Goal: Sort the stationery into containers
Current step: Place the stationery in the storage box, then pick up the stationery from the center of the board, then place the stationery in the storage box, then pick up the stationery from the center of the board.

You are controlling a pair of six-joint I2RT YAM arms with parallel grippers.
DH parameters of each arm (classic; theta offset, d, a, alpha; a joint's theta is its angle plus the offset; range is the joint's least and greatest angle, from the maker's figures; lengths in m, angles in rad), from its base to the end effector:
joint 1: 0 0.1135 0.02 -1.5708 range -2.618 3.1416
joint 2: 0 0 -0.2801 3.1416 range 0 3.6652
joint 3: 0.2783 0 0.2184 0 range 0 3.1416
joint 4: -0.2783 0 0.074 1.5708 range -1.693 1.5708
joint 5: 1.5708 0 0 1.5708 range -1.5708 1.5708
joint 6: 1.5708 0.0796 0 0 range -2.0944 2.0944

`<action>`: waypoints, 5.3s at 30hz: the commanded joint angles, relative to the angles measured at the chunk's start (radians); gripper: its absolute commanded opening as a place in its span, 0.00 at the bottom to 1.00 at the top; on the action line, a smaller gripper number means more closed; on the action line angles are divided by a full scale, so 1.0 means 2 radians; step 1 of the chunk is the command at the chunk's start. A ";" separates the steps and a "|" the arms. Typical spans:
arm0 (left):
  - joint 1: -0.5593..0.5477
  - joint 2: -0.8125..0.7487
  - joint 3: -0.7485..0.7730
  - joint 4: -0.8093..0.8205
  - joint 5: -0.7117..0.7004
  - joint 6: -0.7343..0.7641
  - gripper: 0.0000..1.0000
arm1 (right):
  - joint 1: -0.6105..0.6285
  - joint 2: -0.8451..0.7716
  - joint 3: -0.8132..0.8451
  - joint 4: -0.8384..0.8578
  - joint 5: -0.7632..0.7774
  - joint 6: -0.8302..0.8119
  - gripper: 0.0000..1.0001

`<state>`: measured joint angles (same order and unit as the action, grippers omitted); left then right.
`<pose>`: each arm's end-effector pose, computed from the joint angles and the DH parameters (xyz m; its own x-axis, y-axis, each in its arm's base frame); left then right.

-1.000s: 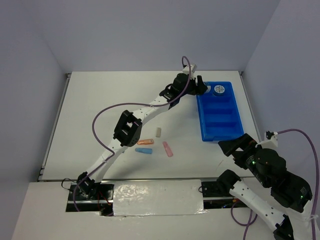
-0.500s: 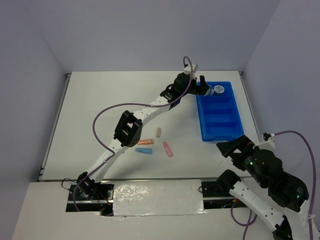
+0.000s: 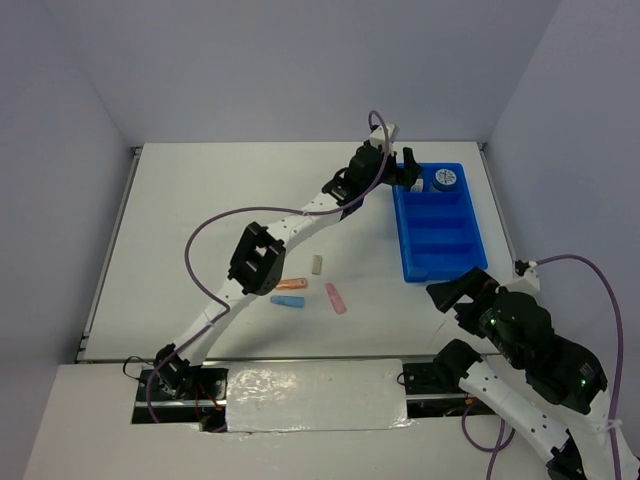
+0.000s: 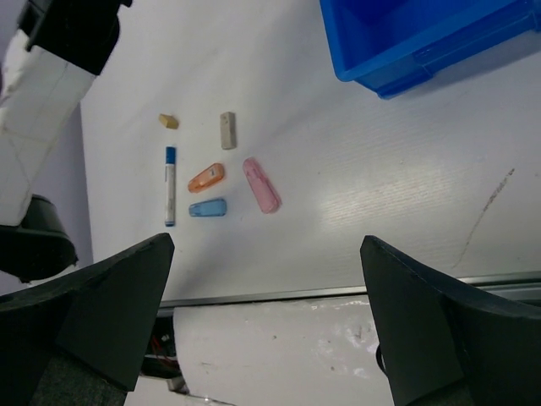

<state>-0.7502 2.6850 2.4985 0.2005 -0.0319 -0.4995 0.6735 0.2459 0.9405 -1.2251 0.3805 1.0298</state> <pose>0.4717 -0.4361 0.2592 -0.3062 -0.3690 -0.8775 0.5826 0.6564 -0.4793 0.0175 -0.0238 0.2874 -0.4854 0.6309 -0.6053 0.1697 0.7472 0.6426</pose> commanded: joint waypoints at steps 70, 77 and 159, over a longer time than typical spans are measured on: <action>0.281 -0.744 -0.610 -0.568 -0.001 0.048 0.99 | -0.283 0.707 0.207 0.333 -0.057 -0.194 0.30; 0.281 -0.751 -0.613 -0.573 -0.002 0.065 0.99 | -0.318 0.782 0.258 0.329 -0.056 -0.179 0.33; 0.295 -0.798 -0.659 -0.563 -0.096 -0.003 0.99 | -0.079 0.690 0.229 0.536 -0.300 -0.343 0.09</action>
<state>-0.1665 1.0870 1.1622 -0.9493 -0.2287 -0.5228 0.6937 1.8648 1.4269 -0.3630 -0.1307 0.1181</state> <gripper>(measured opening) 0.994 0.359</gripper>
